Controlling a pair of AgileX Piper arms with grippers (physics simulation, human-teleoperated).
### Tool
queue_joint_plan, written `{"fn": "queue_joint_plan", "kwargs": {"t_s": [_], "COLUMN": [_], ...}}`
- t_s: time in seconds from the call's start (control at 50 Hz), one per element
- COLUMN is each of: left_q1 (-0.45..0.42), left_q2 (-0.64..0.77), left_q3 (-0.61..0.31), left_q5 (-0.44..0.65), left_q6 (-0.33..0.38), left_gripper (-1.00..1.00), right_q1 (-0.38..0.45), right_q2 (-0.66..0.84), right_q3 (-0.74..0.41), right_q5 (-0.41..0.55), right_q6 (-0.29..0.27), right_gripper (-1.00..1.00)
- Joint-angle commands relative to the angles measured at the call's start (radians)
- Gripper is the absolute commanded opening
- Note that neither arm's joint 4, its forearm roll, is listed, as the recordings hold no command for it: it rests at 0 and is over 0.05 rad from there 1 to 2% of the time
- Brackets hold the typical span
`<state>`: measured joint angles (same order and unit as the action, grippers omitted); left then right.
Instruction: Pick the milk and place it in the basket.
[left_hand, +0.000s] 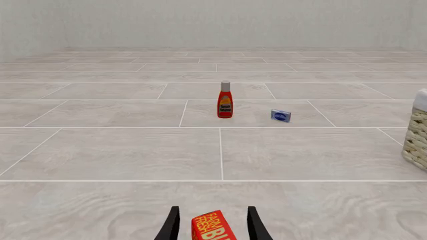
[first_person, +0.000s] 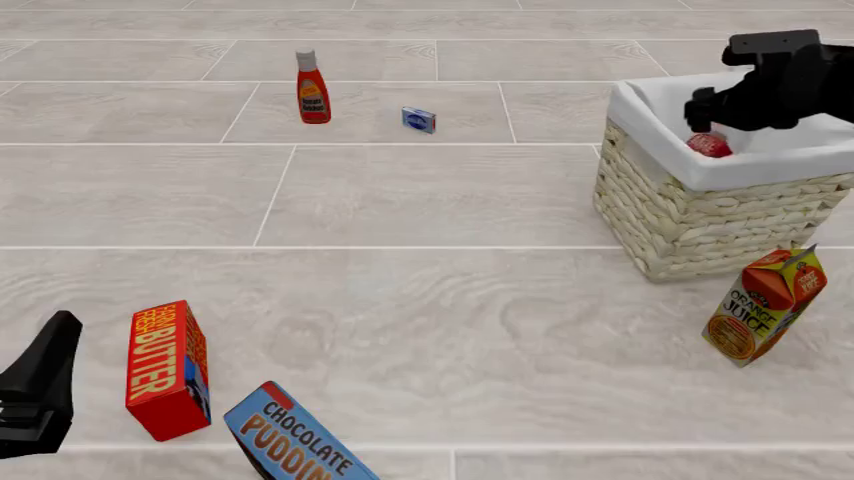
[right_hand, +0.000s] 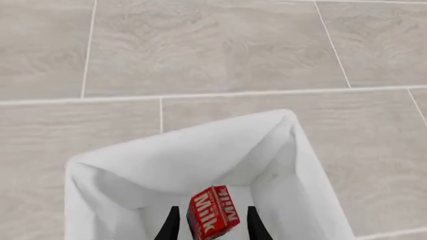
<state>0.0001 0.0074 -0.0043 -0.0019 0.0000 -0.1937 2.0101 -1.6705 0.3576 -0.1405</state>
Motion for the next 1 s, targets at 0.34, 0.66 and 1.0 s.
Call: {"fn": "queue_joint_plan", "kwargs": {"t_s": [0.34,0.66,1.0], "left_q1": [0.000,0.000,0.000], "left_q2": [0.000,0.000,0.000], "left_q3": [0.000,0.000,0.000], "left_q5": [0.000,0.000,0.000], "left_q6": [0.000,0.000,0.000], "left_gripper": [1.00,1.00,1.00], "right_q1": [0.019,0.053,0.084], "right_q2": [-0.126,-0.282,-0.459], "right_q3": [0.045,0.189,0.376], "right_q5": [-0.003,-0.063,-0.157], "right_q6": [0.017,-0.002,-0.013], "right_gripper": [1.00,1.00,1.00]}}
